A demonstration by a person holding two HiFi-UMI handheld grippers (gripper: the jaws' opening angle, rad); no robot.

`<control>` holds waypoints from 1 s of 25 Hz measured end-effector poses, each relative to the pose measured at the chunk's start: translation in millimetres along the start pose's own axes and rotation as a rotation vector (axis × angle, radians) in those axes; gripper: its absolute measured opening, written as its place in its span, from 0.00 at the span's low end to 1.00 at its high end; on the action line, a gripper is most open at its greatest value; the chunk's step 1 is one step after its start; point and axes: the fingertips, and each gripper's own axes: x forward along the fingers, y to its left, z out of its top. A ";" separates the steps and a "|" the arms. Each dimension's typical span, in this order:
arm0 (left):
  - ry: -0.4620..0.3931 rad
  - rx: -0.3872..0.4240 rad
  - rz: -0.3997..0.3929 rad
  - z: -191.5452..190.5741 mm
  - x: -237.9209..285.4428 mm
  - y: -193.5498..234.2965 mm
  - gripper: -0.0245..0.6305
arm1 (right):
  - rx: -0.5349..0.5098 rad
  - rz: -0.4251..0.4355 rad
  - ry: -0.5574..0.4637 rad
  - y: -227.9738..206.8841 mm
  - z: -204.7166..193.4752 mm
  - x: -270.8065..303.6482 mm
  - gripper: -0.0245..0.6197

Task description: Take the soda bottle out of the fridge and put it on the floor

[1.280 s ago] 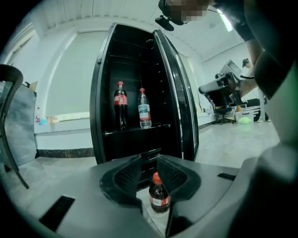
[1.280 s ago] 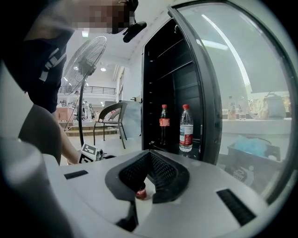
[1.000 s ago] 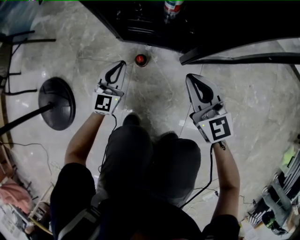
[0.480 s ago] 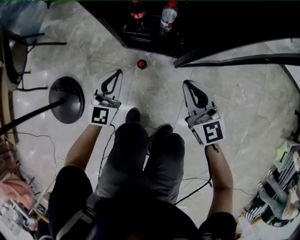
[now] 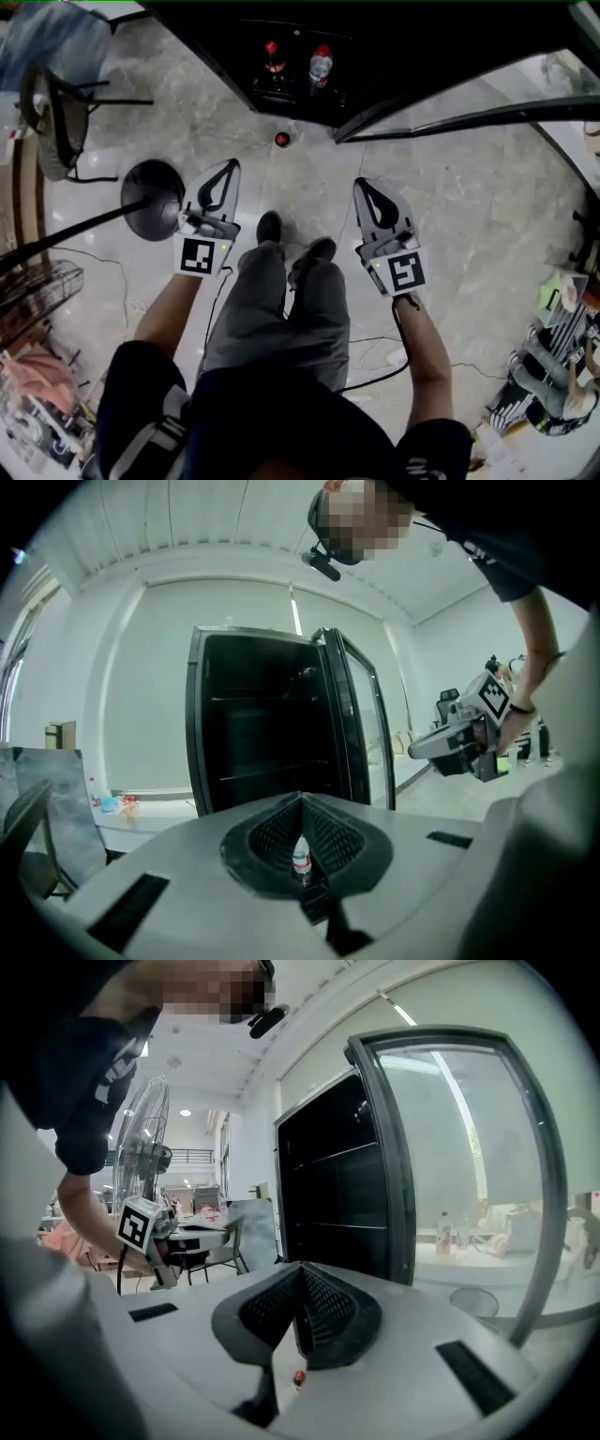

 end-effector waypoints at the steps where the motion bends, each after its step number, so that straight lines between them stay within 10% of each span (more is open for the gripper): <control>1: -0.005 -0.003 0.001 18.0 -3.2 -1.2 0.07 | -0.002 -0.007 0.013 1.2 11.7 -5.7 0.06; 25: -0.027 -0.010 -0.025 285.6 -81.7 -52.9 0.07 | -0.001 -0.268 -0.026 26.6 238.2 -159.2 0.06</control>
